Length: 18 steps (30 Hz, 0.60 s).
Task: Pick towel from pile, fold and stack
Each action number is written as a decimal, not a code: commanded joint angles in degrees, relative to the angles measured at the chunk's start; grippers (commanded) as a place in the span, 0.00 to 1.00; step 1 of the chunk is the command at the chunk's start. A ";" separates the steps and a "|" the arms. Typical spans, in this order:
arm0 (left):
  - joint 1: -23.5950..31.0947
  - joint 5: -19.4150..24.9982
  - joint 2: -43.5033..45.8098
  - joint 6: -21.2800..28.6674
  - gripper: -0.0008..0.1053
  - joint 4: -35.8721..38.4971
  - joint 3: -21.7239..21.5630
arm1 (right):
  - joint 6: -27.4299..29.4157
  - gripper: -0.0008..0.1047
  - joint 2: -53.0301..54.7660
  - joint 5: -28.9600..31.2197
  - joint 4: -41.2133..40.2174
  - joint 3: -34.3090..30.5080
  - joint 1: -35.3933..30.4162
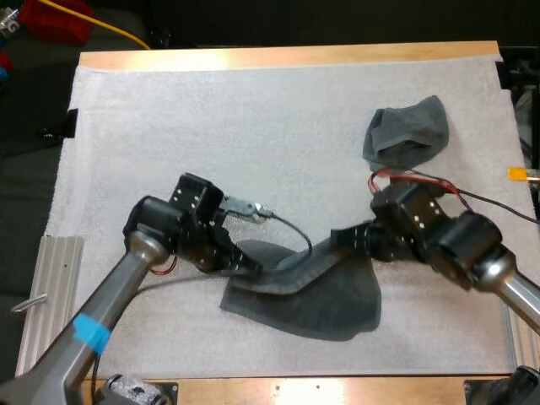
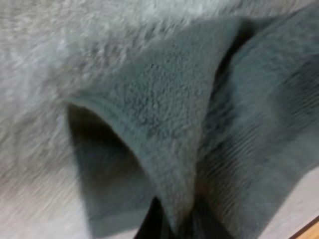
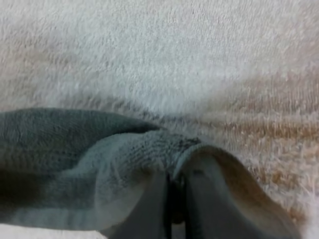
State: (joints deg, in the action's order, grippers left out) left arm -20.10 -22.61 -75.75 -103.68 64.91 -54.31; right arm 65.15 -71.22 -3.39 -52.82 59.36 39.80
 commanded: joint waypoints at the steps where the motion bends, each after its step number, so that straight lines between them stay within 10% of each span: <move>1: 0.94 -2.65 -1.01 -0.52 0.01 -0.97 -0.12 | 0.68 0.01 -0.66 -1.99 1.29 0.28 -0.96; 18: 15.22 -18.57 -13.48 -13.48 0.01 -17.14 -0.22 | -7.64 0.01 -10.86 -11.20 12.33 0.23 -14.01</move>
State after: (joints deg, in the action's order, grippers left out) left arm -4.88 -40.00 -89.31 -116.32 48.85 -54.31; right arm 57.95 -82.29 -13.88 -41.11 59.36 26.06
